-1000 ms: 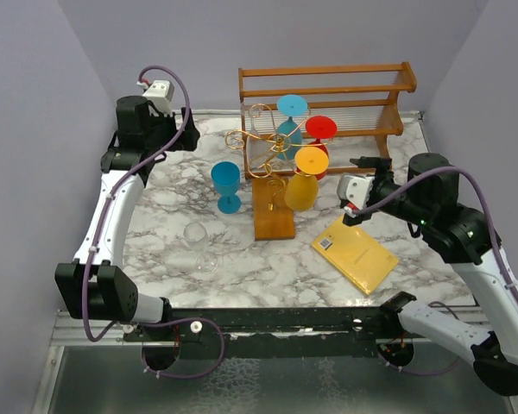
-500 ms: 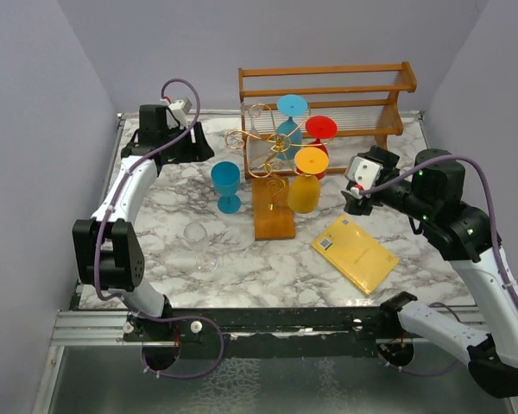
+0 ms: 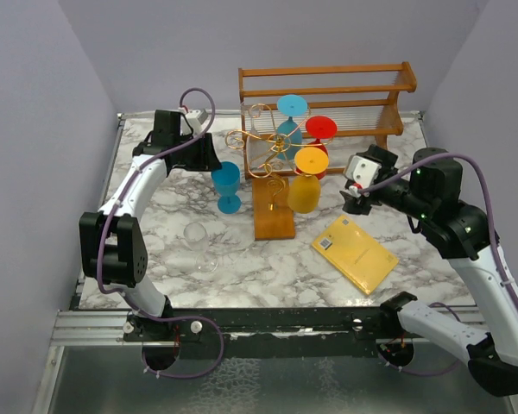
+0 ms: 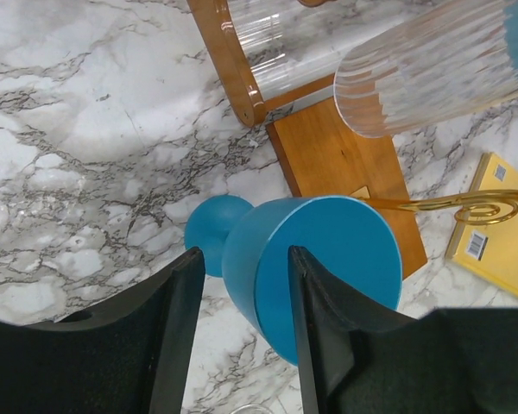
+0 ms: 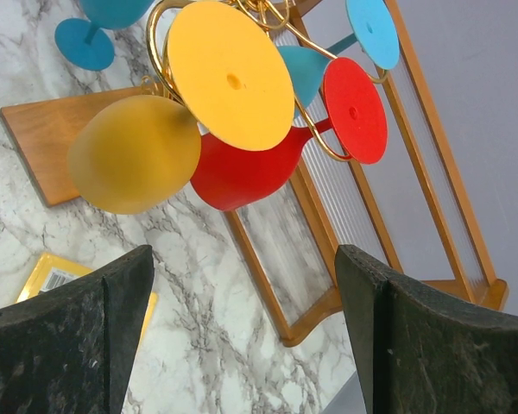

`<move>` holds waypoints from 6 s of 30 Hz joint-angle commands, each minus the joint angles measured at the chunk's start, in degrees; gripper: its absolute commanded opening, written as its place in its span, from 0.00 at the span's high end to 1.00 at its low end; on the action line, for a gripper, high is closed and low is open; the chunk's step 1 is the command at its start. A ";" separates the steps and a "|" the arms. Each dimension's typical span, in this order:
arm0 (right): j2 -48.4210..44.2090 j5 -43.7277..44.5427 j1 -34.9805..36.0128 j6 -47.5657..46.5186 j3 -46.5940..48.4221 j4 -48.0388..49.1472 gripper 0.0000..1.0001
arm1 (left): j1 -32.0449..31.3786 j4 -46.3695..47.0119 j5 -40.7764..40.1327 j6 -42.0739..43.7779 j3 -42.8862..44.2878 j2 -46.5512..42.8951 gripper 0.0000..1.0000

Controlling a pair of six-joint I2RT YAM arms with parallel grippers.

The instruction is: Place the wine glass upside down on the wine glass rack

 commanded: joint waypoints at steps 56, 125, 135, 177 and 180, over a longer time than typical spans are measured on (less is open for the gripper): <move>24.11 10.89 -10.70 28.34 29.19 8.84 0.00 | -3.60 -0.08 -21.73 8.52 36.61 -13.31 1.00; 29.70 -18.85 -7.63 40.03 36.75 10.55 0.99 | -9.85 0.94 -10.34 9.47 29.10 -19.07 0.32; 27.02 -25.89 -7.40 33.16 37.58 6.90 0.99 | -8.70 0.83 -19.47 11.88 27.44 -20.07 0.11; 26.00 14.07 23.11 -12.95 24.13 -2.71 0.99 | -7.12 3.72 -16.98 14.14 22.25 -19.48 0.09; 26.55 18.63 24.53 -14.25 22.18 -0.23 0.99 | -7.09 3.72 -16.74 14.15 22.20 -19.38 0.09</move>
